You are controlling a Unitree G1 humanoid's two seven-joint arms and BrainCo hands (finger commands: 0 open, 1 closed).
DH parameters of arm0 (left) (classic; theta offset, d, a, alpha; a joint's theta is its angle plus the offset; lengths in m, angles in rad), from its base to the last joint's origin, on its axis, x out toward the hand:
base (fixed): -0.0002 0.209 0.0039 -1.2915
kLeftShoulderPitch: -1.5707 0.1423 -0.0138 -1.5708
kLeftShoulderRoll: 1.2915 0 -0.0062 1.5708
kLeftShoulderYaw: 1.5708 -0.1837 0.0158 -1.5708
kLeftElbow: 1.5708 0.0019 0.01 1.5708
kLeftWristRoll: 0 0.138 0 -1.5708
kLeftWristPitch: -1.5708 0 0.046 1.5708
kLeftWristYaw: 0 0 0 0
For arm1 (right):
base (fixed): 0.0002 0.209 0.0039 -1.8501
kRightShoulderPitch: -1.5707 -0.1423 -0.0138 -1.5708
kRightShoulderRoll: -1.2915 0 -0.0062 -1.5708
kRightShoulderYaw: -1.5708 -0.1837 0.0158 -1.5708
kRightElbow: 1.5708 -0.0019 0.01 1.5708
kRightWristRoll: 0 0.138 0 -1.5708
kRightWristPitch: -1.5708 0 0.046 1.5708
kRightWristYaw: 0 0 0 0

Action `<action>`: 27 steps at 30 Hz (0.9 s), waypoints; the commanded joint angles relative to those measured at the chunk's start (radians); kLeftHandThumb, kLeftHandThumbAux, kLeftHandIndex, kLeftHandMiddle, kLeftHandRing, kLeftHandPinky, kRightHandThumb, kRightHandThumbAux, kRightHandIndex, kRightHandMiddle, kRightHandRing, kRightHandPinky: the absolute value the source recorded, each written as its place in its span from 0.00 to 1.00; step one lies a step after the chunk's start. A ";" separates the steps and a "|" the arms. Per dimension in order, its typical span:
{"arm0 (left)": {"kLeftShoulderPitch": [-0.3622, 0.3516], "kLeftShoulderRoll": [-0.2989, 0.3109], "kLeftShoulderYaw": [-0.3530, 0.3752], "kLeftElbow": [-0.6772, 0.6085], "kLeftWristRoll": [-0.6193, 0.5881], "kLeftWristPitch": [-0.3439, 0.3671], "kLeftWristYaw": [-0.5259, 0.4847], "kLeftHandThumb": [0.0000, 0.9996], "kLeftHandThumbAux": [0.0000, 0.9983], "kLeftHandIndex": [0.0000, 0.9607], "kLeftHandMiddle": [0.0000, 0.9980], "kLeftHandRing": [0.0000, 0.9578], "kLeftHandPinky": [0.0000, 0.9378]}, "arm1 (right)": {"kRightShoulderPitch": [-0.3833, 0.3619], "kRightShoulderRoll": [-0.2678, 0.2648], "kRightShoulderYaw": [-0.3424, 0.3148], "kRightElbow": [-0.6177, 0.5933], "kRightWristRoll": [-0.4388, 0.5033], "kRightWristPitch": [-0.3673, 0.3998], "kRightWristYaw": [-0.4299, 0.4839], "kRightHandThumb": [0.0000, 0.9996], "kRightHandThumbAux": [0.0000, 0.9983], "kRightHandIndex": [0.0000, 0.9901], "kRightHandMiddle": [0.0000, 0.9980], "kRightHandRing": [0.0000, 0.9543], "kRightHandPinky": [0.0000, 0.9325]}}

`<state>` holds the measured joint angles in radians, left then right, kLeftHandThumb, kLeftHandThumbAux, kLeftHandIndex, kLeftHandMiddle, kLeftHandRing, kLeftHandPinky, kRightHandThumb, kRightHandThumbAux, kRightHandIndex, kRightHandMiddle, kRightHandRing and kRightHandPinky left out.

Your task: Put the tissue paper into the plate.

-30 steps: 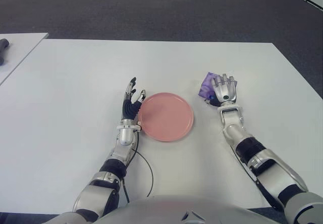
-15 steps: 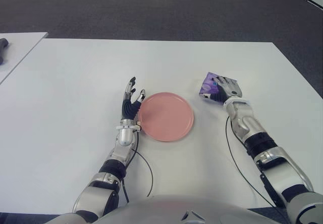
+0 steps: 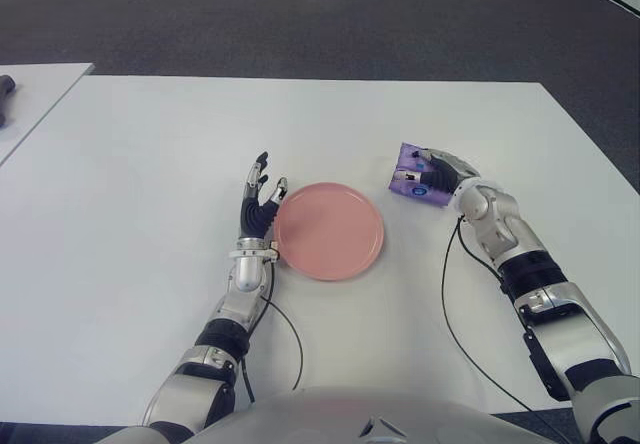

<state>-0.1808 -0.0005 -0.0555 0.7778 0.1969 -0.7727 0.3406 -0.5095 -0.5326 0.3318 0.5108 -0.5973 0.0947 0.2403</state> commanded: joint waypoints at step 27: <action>0.146 0.011 -0.002 0.001 0.006 0.057 -0.042 0.00 0.49 0.00 0.00 0.00 0.00 | 0.157 0.065 0.103 0.059 0.035 -0.017 0.104 0.30 0.16 0.20 0.00 0.00 0.00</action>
<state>-0.1369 0.0028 -0.0552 0.7222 0.1956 -0.7395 0.3112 -0.5047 -0.5188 0.3497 0.4991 -0.5637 0.0594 0.2592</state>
